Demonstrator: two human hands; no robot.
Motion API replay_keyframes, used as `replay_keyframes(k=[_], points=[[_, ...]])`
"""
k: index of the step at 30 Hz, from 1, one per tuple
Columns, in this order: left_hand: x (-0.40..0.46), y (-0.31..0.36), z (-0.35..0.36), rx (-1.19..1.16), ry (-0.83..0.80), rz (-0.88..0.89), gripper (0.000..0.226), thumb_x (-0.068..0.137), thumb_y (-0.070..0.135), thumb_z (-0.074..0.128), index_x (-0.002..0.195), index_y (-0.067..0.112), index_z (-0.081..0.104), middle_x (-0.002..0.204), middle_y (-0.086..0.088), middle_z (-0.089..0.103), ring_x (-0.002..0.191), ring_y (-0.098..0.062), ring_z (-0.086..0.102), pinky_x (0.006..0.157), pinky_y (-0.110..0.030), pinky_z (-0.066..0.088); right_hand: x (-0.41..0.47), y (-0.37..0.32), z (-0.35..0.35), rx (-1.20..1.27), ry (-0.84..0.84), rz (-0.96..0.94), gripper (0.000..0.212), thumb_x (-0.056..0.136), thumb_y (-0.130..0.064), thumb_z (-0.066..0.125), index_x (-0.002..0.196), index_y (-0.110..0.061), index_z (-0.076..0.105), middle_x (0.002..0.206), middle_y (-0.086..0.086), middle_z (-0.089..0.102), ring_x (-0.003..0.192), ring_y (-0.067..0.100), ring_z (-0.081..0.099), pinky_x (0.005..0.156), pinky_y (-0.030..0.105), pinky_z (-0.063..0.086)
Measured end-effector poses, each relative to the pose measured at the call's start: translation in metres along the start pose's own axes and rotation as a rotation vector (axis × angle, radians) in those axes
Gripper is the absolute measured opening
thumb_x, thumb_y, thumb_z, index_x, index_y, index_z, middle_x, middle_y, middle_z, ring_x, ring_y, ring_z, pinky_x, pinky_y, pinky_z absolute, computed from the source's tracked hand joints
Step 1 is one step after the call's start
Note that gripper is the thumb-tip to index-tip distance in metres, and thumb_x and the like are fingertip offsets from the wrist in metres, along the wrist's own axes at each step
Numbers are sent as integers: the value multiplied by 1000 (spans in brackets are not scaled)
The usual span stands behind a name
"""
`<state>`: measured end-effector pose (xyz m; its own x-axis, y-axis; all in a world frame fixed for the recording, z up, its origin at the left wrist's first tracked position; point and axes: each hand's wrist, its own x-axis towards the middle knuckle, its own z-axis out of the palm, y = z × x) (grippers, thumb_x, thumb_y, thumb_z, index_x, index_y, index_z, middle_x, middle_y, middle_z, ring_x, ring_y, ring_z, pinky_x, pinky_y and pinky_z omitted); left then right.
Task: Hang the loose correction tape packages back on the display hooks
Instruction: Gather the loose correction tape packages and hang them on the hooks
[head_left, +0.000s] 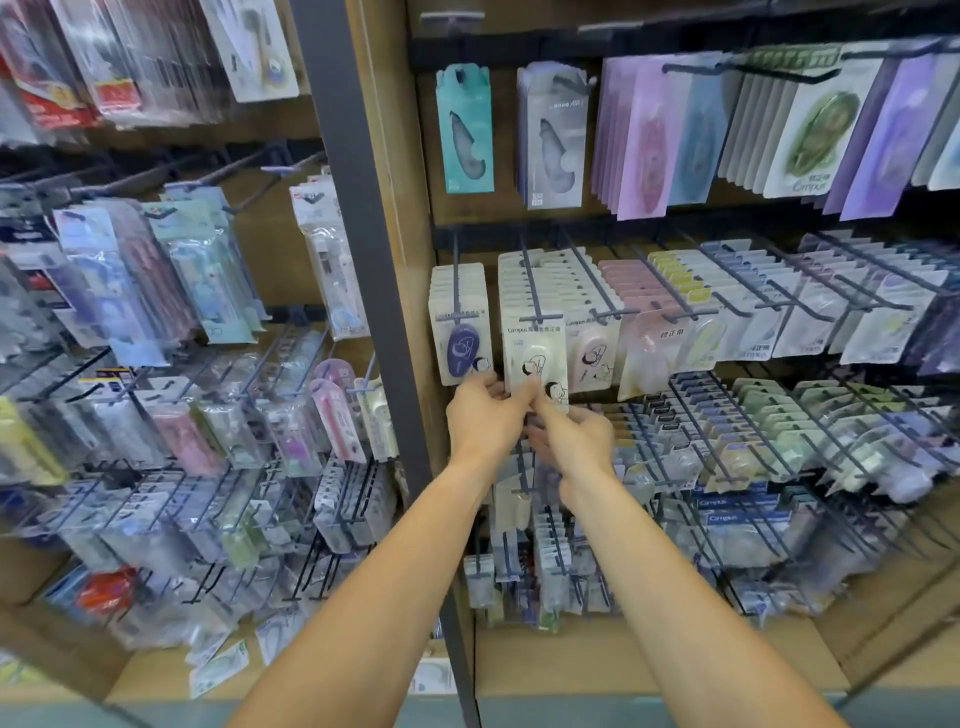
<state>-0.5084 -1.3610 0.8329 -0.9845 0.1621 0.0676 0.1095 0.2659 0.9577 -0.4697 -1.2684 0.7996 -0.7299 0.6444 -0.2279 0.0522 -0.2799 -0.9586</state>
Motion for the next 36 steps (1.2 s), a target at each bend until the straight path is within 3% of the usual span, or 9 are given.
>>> replay_keyframes(k=[3,7,10,13,16,20,26,31,36], points=[[-40,-32,-13,165,-46,94,74,95,48,73,154,14,46,148,0,59,138,-17,54,113,-34,46,-18,36,-25,-183,0,-21,71,73,-54,87,126,-16,62,105,0,75,100,18,73,94,41,58],[-106,-118,-47,396,-152,154,45,99,43,67,137,19,64,134,2,68,120,-11,63,103,-32,52,-68,116,-78,-549,-132,-87,44,85,-46,80,118,-21,66,100,-7,72,92,8,67,87,33,54],[-154,-210,-79,555,-248,-94,36,100,42,66,126,17,70,125,-3,72,114,-19,66,100,-38,51,-106,197,-121,-697,-259,14,31,88,-34,80,113,-20,68,104,-1,72,96,14,67,80,29,51],[-209,-288,-117,676,-317,-452,46,103,51,57,137,20,65,139,-7,65,126,-28,62,106,-36,47,-135,265,-153,-838,-338,193,34,87,-41,78,115,-27,65,114,4,71,100,22,68,90,41,55],[-261,-329,-156,724,-326,-695,55,106,55,46,150,23,53,150,-14,54,133,-33,56,113,-38,41,-153,294,-155,-953,-441,273,42,91,-47,72,126,-26,64,125,6,68,108,25,66,93,38,52],[-308,-336,-207,699,-239,-827,58,106,59,41,156,31,44,161,-11,43,142,-33,49,120,-43,36,-155,307,-103,-994,-617,238,52,96,-50,65,142,-27,54,142,6,59,130,26,56,104,40,46],[-340,-358,-281,685,-128,-939,55,107,58,38,155,32,45,158,-10,47,139,-31,52,116,-39,36,-153,329,36,-981,-783,91,62,95,-55,63,148,-26,49,150,3,54,138,24,50,109,39,42],[-322,-409,-365,622,-115,-985,53,107,57,40,154,33,47,156,-10,49,140,-30,49,117,-39,34,-165,364,131,-968,-772,46,61,94,-55,64,148,-31,47,148,-1,55,137,22,50,109,38,41],[-211,-499,-462,747,-221,-875,61,104,65,34,159,39,37,165,-11,38,151,-33,35,124,-46,26,-174,428,220,-1002,-649,132,64,94,-53,65,151,-32,43,150,2,53,138,22,49,107,31,39]])
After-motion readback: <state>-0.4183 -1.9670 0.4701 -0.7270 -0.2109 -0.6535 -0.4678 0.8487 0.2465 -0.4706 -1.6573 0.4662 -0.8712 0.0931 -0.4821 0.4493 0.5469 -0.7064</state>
